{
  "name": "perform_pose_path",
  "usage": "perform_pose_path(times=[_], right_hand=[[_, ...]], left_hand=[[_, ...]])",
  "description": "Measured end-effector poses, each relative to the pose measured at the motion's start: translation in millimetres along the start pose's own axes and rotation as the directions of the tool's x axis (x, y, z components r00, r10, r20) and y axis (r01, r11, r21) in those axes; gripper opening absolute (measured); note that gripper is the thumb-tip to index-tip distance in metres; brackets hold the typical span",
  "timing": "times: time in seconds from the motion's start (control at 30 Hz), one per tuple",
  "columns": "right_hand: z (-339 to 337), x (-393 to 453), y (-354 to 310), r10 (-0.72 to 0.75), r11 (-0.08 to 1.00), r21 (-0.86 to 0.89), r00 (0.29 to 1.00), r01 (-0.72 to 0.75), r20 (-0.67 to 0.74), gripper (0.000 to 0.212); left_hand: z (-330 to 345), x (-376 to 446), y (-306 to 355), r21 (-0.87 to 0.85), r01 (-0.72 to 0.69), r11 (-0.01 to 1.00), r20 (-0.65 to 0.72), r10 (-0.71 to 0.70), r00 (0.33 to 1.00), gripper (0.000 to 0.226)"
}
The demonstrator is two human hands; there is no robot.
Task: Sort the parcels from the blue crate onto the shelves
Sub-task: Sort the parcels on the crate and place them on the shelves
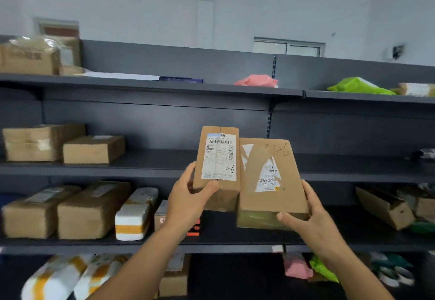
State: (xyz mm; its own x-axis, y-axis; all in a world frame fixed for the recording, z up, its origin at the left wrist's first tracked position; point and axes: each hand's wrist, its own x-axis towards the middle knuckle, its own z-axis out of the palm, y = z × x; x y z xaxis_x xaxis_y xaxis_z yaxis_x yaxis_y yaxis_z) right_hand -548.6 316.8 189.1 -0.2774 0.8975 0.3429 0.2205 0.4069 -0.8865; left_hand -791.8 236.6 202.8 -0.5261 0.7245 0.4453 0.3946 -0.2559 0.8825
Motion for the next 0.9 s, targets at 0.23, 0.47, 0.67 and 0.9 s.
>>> perform_pose_path(times=[0.23, 0.47, 0.67, 0.9], right_hand=[[98.5, 82.4, -27.6, -0.044, 0.999, -0.019, 0.996, 0.046, 0.079, 0.092], [185.0, 161.8, -43.8, -0.053, 0.995, -0.079, 0.986, 0.066, 0.161, 0.095], [242.8, 226.4, -49.6, -0.044, 0.97, -0.222, 0.973, 0.096, 0.227, 0.08], [300.3, 298.0, -57.3, -0.038, 0.812, -0.54, 0.944, 0.219, 0.327, 0.072]], left_hand=[[-80.3, 87.5, -20.7, 0.126, 0.009, 0.992, -0.077, 0.001, 0.997, 0.037], [-134.4, 171.3, -48.0, 0.262, 0.137, 0.955, -0.157, -0.098, 0.983, 0.034], [-155.4, 240.1, -74.4, 0.457, 0.249, 0.854, -0.226, -0.16, 0.961, 0.059], [-162.7, 307.3, -114.8, 0.895, 0.1, 0.434, -0.085, -0.053, 0.995, 0.054]])
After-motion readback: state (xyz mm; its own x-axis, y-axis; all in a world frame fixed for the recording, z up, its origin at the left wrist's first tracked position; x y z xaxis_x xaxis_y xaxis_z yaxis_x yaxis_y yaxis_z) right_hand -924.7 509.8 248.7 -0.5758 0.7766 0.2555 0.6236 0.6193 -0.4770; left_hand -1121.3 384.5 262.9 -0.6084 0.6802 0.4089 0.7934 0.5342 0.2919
